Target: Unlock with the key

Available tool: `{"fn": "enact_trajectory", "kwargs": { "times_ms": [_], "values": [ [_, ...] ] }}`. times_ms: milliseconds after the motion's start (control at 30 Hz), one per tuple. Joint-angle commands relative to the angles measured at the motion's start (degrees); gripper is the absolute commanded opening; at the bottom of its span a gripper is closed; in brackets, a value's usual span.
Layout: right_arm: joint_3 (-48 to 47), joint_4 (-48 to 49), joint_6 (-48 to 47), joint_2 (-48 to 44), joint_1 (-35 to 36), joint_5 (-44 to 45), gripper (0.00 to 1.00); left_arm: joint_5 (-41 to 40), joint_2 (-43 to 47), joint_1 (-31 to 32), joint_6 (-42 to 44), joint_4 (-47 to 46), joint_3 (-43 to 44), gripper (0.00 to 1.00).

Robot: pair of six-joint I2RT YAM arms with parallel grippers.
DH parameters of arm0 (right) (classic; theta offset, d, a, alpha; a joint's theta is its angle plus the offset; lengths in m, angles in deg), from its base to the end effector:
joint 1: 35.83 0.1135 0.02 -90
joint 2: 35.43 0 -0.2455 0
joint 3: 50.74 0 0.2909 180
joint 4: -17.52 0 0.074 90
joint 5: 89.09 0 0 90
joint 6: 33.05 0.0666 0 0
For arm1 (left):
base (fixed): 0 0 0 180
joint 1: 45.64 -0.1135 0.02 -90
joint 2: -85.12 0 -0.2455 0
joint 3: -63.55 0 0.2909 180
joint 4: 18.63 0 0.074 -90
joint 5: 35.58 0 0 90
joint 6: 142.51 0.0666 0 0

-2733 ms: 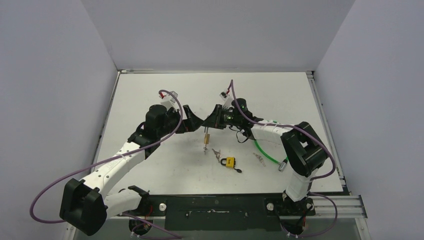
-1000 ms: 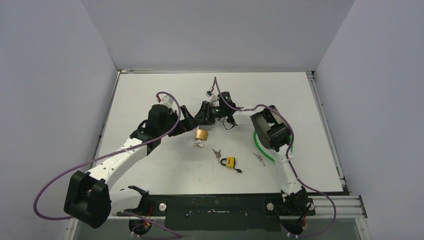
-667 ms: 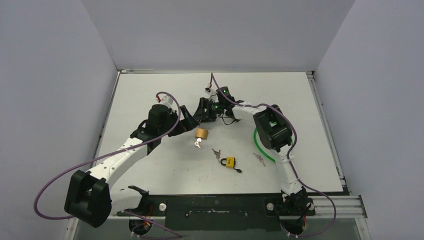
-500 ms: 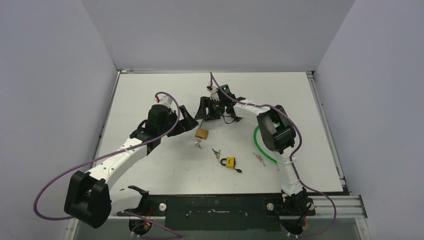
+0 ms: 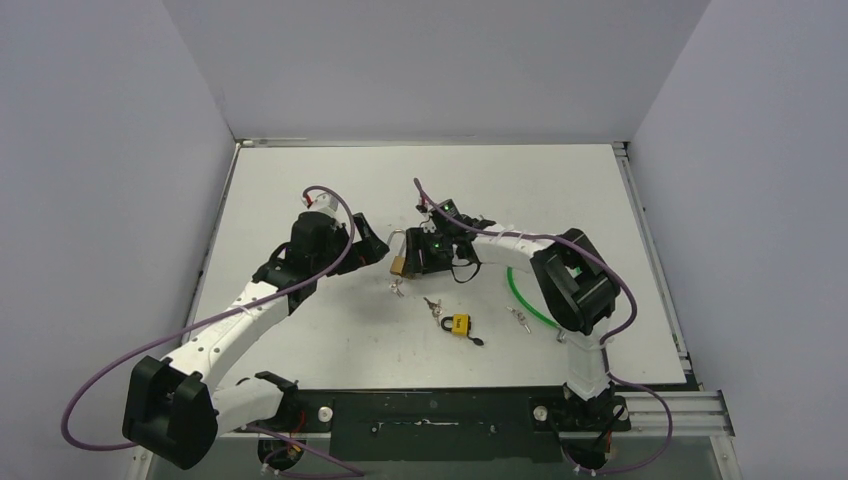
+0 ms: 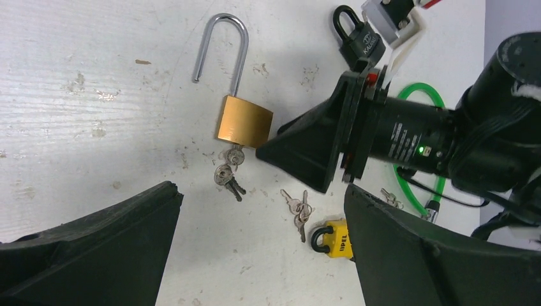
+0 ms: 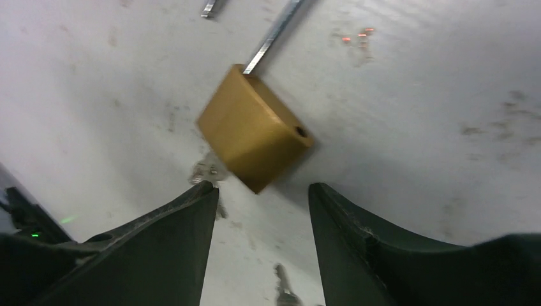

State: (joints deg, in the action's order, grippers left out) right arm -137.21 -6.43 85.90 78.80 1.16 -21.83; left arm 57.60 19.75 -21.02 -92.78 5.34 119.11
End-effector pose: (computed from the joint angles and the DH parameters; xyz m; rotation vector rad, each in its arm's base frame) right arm 0.3536 0.2986 0.0956 -0.3681 2.6144 0.9419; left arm 0.2904 -0.1371 0.2090 -0.2729 2.2305 -0.6965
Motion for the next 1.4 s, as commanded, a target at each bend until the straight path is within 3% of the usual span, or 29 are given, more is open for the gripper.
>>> {"fn": "enact_trajectory", "kwargs": {
  "times_ms": [0, 167, 333, 767, 867, 1033, 1200, 1367],
  "values": [
    [4.3, 3.9, 6.8, -3.1, 2.4, 1.5, 0.56, -1.0, 1.2, -0.5, 1.2, -0.1, 2.2, 0.97],
    [5.5, 8.3, 9.7, -1.3, 2.7, 0.9, 0.49, -0.6, 0.8, -0.5, 1.2, -0.3, 2.0, 0.97],
    [0.9, 9.0, 9.5, 2.8, 2.1, 3.0, 0.4, -0.7, 1.1, -0.5, 1.1, -0.4, 1.7, 0.97],
    [-13.9, 16.3, 8.6, 12.6, 0.6, -0.9, 0.41, -1.0, 0.9, -1.1, 1.0, 0.4, 2.1, 0.96],
    [-13.5, 16.3, 6.2, 9.7, -0.2, 0.2, 0.46, -1.0, 1.0, -1.2, 1.1, 1.0, 2.4, 0.96],
    [-5.0, 17.9, 0.1, -3.2, -2.0, 7.6, 0.57, -0.4, 1.4, -1.3, 1.4, 0.5, 2.1, 0.96],
    [0.9, 10.6, -6.3, -13.4, -5.6, 19.6, 0.61, 0.7, 1.4, -1.4, 1.5, -0.1, 2.1, 0.96],
    [3.6, 2.9, -3.7, -15.2, -13.2, 27.1, 0.59, 1.1, 1.1, -1.5, 1.1, -1.0, 1.7, 0.96]
  ]
}}
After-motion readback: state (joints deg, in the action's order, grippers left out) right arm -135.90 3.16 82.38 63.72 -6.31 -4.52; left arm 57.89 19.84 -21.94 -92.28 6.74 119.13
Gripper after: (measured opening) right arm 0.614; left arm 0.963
